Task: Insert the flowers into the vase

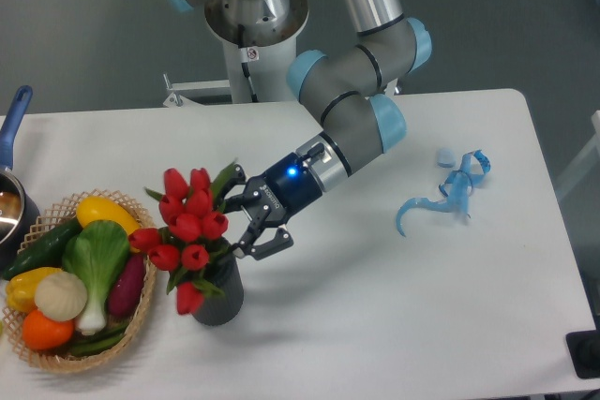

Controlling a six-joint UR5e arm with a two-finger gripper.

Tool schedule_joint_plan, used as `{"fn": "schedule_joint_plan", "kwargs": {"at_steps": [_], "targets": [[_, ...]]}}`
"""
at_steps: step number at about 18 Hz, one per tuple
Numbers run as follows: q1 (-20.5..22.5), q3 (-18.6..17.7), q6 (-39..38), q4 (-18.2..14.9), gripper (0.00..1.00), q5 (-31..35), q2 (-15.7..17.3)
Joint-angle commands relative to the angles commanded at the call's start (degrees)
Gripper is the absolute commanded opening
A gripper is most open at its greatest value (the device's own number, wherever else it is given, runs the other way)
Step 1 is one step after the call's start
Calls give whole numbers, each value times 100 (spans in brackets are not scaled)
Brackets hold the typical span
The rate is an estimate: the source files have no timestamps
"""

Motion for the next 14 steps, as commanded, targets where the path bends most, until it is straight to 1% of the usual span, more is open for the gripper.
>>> {"fn": "schedule_joint_plan", "kwargs": {"at_steps": [2,6,8,11,12,14], "targets": [[18,-17,-9,0,100,0,9],[263,-219,17,17,100,-9,105],[491,-333,9,9,100,0,237],[895,-579,9,-9,100,0,561],[1018,-606,9,-9,100,17,623],[1291,-615,0,-9,100,26,642]]}}
